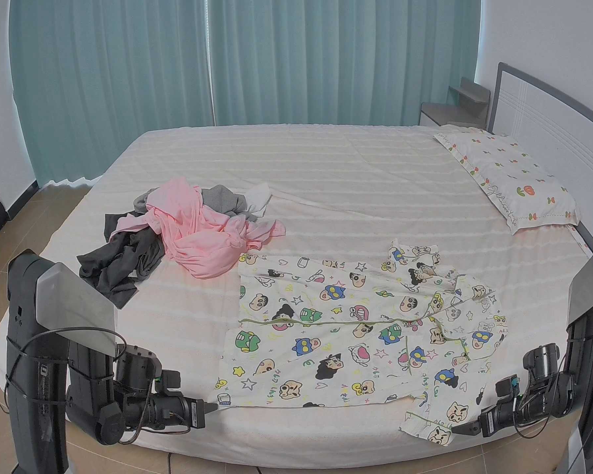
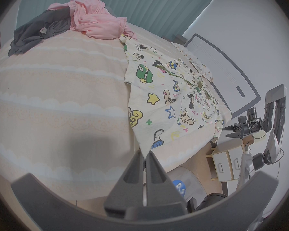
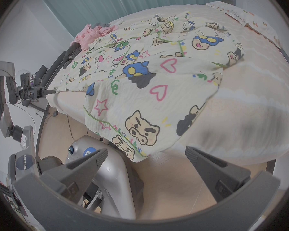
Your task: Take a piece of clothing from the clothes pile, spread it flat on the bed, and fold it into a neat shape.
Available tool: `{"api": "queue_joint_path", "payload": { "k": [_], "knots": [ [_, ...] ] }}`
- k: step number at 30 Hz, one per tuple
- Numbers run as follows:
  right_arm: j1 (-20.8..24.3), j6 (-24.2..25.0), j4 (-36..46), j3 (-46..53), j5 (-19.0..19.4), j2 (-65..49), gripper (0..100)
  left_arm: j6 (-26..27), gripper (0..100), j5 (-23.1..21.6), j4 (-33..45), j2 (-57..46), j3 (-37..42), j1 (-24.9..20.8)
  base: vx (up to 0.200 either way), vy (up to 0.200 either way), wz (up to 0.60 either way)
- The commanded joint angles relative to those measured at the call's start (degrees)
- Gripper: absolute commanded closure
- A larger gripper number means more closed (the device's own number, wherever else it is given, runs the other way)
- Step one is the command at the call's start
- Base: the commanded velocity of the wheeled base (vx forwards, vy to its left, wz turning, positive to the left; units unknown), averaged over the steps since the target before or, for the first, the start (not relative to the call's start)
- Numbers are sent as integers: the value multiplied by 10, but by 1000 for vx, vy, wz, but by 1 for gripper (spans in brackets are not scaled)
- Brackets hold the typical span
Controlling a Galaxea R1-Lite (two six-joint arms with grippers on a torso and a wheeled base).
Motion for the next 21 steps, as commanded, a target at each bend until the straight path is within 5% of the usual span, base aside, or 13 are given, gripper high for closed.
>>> {"api": "queue_joint_path", "payload": {
  "k": [1, 21],
  "knots": [
    [24, 1, -4, 10, 0, 6, 0, -1, 100, 0, 0, 4, 0, 0, 0, 0, 0],
    [39, 20, -101, 10, -18, 69, 0, -1, 100, -1, -12, 6, 4, -2, 0, 0, 0]
  ]
}}
